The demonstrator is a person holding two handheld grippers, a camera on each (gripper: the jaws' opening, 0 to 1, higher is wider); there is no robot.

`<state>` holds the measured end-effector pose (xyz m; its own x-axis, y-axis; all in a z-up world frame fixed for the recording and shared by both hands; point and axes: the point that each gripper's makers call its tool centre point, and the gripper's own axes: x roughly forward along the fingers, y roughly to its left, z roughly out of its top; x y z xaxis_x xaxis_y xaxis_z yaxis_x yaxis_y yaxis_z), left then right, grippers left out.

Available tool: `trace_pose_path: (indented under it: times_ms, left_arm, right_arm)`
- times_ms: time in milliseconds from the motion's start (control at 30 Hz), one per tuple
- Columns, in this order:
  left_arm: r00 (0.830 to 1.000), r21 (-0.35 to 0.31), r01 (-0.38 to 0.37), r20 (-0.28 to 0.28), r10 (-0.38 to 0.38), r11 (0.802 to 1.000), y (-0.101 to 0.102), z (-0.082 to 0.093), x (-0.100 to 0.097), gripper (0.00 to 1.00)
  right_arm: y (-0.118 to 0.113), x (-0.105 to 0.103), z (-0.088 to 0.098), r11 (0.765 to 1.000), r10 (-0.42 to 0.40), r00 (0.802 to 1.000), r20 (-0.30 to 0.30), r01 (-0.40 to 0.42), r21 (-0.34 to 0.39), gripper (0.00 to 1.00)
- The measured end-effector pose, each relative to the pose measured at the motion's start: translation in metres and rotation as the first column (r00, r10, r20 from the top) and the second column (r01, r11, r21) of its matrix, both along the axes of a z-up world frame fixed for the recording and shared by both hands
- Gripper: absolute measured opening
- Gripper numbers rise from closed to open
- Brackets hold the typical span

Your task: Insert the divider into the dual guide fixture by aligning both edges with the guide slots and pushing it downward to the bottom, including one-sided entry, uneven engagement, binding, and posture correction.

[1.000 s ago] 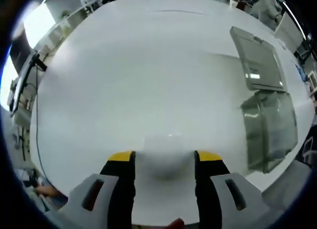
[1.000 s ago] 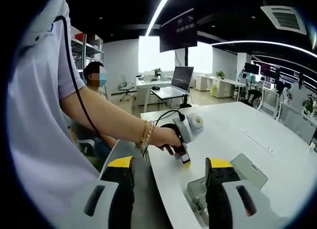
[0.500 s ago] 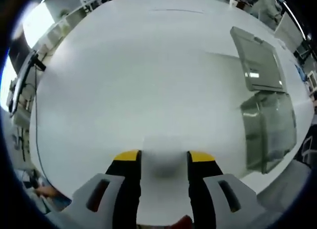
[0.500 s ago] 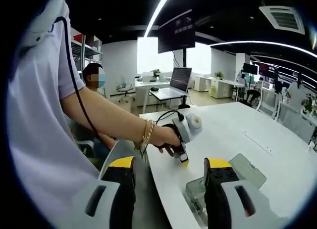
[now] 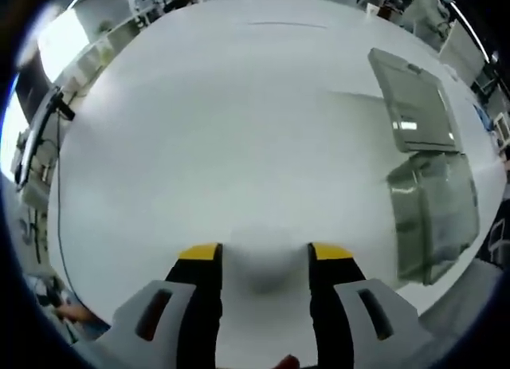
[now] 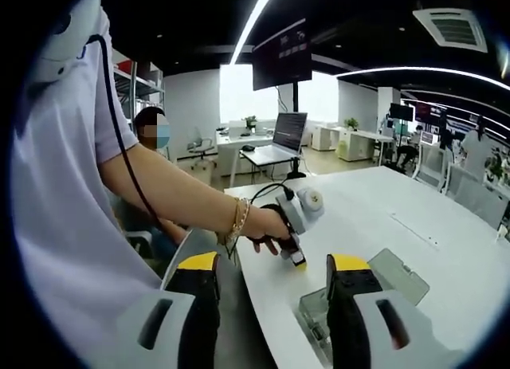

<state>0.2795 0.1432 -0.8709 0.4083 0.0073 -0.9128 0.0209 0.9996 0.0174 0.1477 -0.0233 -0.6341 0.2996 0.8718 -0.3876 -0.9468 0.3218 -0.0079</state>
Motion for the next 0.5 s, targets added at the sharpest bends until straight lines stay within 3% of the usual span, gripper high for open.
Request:
trace_pose_path:
  times_ms: [133, 500]
  left_arm:
    - [0.999, 0.000, -0.035, -0.011, 0.035, 0.999, 0.0042, 0.0005, -0.0044, 0.31]
    - [0.999, 0.008, -0.043, -0.019, 0.043, 0.999, 0.0025, 0.0010, -0.0049, 0.30]
  right_arm:
    - [-0.0014, 0.0021, 0.0014, 1.000, -0.002, 1.000, 0.002, 0.002, 0.002, 0.50]
    - [-0.0017, 0.0038, 0.0019, 1.000, -0.002, 1.000, 0.005, 0.002, 0.003, 0.49]
